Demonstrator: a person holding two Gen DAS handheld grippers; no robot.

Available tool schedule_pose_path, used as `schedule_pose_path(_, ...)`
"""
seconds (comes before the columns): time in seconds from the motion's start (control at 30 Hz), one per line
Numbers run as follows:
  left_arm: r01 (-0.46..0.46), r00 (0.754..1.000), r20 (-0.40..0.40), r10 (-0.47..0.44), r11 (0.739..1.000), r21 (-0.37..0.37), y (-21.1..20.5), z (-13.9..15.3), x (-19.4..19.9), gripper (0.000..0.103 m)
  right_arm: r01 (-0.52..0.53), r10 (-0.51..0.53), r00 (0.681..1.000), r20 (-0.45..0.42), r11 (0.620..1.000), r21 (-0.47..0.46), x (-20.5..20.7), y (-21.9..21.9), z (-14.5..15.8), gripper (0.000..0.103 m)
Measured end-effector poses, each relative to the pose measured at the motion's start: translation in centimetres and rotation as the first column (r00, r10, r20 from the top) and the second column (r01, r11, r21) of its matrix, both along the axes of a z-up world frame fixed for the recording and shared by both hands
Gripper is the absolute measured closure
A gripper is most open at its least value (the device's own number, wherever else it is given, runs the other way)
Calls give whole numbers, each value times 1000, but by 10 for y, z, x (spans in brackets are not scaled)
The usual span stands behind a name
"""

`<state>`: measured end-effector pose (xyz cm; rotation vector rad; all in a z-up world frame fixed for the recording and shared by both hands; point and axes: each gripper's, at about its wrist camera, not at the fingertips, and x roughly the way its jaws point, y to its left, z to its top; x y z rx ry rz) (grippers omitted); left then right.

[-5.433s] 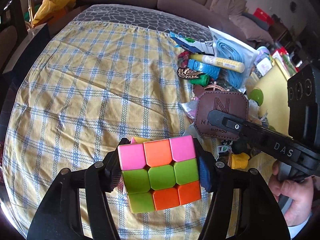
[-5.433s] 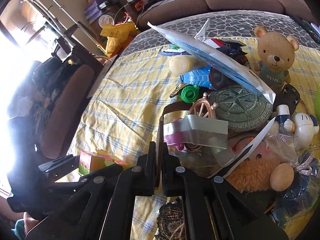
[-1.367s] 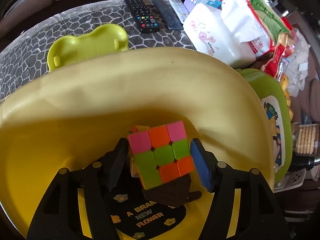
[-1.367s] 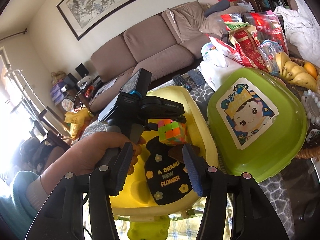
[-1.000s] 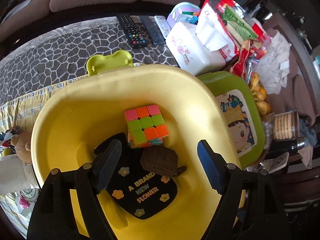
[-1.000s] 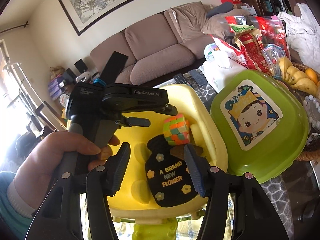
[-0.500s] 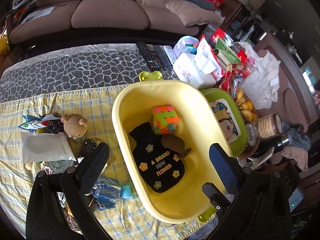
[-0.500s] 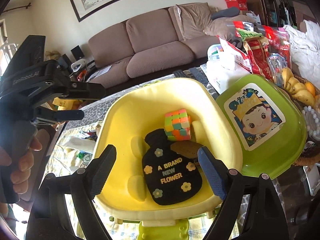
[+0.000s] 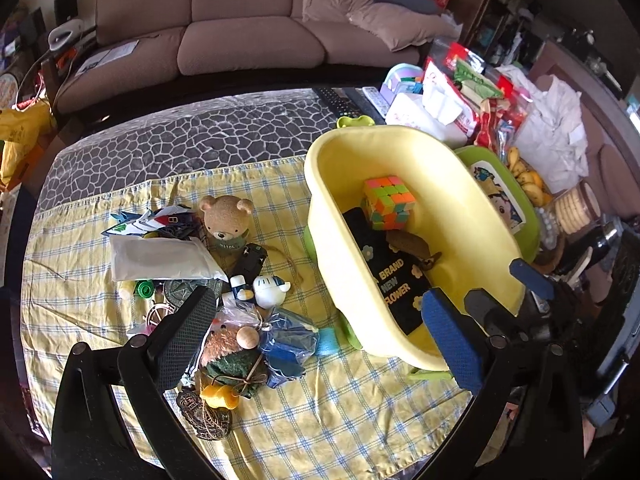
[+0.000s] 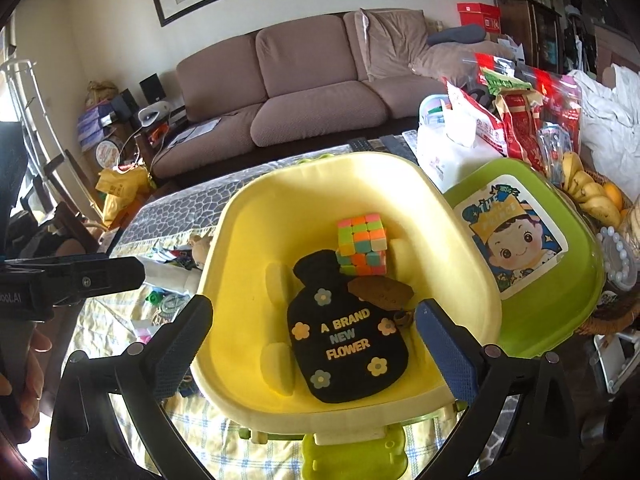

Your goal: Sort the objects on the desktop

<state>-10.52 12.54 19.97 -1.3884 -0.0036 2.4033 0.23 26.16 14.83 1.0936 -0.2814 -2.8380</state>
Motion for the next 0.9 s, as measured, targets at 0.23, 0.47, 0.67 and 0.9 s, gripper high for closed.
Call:
schedule_pose_path(0.23, 4, 998, -56, -8, 998, -55, -7, -6, 18, 0, -18, 18, 1000, -8, 1000, 17, 3, -10, 4, 0)
schedule_pose_path(0.47, -18, 996, -84, 12, 997, -73, -23, -14, 27, 0, -28, 29, 999, -17, 999, 31, 2, -25, 8, 0)
schedule_pose_path(0.67, -69, 992, -107, 61, 994, -81, -53, -22, 30, 0, -68, 70, 996, -53, 997, 40, 2, -50, 17, 0)
schedule_pose_path(0.9, -161, 981, -123, 151, 984, -79, -93, -34, 35, 0, -139, 143, 989, -43, 987, 83, -5, -91, 14, 0)
